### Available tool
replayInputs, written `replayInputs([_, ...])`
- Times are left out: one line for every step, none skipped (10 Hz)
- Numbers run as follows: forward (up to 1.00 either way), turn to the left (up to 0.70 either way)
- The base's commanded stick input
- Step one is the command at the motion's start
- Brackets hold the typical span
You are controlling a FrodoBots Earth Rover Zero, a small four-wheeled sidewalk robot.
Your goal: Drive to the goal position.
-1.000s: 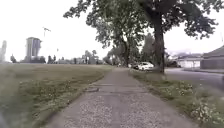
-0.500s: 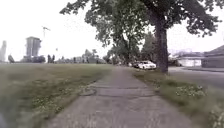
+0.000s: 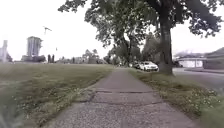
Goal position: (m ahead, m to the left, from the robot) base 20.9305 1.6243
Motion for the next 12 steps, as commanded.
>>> replayInputs([0.7,-0.19])
replayInputs([0.7,0.0])
replayInputs([0.7,0.0])
replayInputs([0.7,0.0])
replayInputs([0.7,0.0])
replayInputs([0.7,0.0])
replayInputs([0.7,0.0])
replayInputs([0.7,0.0])
replayInputs([0.7,0.0])
replayInputs([0.7,0.0])
replayInputs([0.7,0.0])
replayInputs([0.7,0.0])
